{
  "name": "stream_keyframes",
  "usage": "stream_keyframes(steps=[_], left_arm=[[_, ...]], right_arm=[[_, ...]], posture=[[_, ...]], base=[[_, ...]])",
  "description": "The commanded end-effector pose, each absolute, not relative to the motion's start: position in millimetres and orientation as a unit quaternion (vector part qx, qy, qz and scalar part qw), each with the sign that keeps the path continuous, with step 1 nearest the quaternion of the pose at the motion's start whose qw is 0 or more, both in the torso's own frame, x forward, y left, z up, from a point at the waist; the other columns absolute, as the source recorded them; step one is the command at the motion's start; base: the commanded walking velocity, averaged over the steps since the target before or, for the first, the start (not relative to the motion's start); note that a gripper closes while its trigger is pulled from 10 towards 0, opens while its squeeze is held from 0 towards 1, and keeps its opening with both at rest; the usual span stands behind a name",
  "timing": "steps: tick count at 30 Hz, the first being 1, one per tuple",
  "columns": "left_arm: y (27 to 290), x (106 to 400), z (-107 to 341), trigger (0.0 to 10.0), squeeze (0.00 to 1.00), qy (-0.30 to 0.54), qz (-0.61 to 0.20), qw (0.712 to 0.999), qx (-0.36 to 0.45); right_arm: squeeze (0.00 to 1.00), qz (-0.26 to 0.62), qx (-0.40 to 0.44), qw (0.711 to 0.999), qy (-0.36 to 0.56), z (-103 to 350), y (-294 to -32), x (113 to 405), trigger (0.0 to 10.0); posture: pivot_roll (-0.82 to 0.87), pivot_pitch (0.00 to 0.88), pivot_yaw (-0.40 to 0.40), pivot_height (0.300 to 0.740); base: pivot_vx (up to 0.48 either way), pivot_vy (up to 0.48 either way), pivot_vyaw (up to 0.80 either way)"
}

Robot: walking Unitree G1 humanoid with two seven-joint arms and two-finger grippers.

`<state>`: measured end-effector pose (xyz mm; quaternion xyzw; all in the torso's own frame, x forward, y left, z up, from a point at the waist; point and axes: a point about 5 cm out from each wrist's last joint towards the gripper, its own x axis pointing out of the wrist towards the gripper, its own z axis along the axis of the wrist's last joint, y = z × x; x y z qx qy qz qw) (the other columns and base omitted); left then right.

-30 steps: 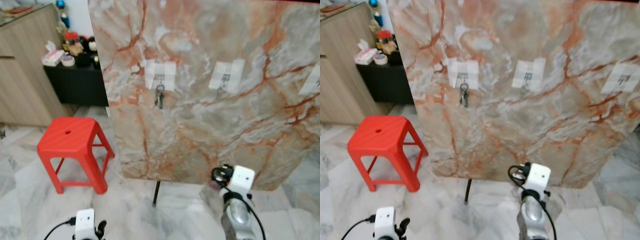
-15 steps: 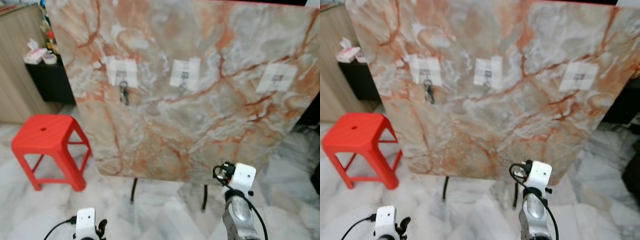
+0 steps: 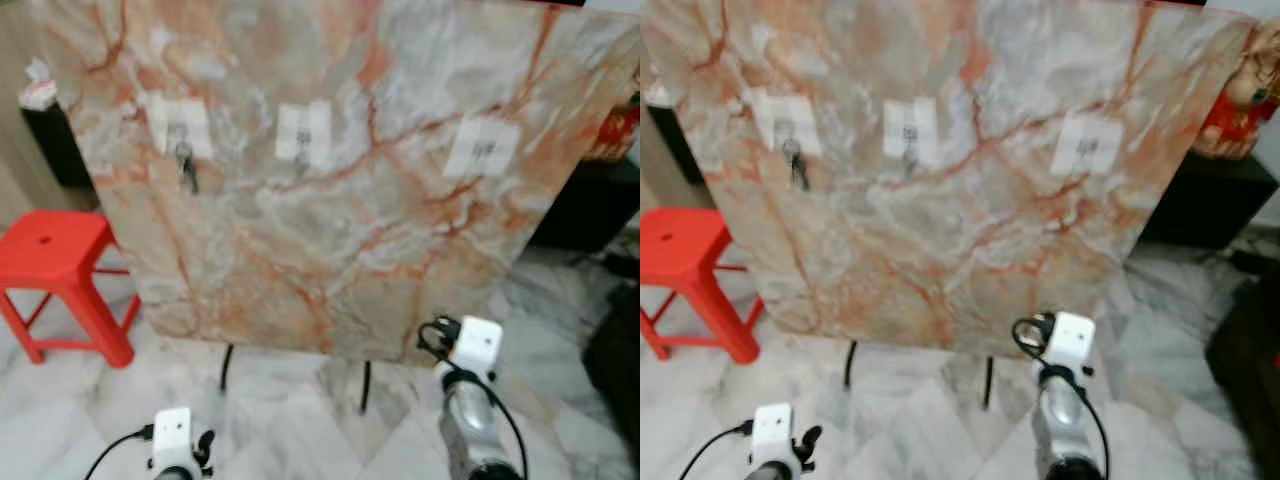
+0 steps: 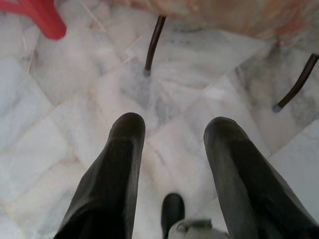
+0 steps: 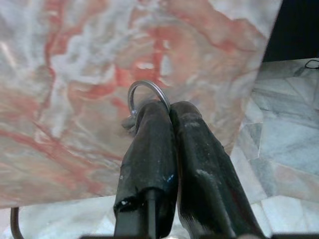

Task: Hang keys on a hook

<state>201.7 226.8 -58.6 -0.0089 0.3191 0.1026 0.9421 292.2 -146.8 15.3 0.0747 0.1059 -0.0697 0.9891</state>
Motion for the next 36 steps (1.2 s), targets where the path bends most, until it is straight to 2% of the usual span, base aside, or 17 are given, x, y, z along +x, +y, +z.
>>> stream_keyframes(steps=[1,19,27,36], left_arm=[[221.0,197.1,-63.2,10.0,0.0,0.331,0.101,0.938,-0.017],[224.9,193.3,-63.5,10.0,0.0,0.33,0.095,0.939,-0.006],[230.1,198.0,-59.9,10.0,0.0,0.329,0.081,0.941,0.014],[226.5,199.9,-60.4,10.0,0.0,0.331,0.089,0.939,0.007]], right_arm=[[0.0,-0.079,0.065,0.989,0.105,15.0,-157.9,291.0,10.0],[0.0,-0.079,0.062,0.989,0.113,10.3,-158.8,286.7,10.0],[0.0,-0.073,0.078,0.988,0.114,11.9,-147.9,290.6,10.0],[0.0,-0.065,0.067,0.989,0.119,9.1,-152.2,287.5,10.0]], posture=[[0.05,0.0,-0.074,0.74],[0.06,0.0,-0.049,0.74],[0.04,0.0,0.002,0.74],[0.03,0.0,-0.005,0.74]], base=[[0.0,-0.341,0.0],[0.0,-0.342,0.0],[0.0,-0.342,0.0],[0.0,-0.028,0.0]])
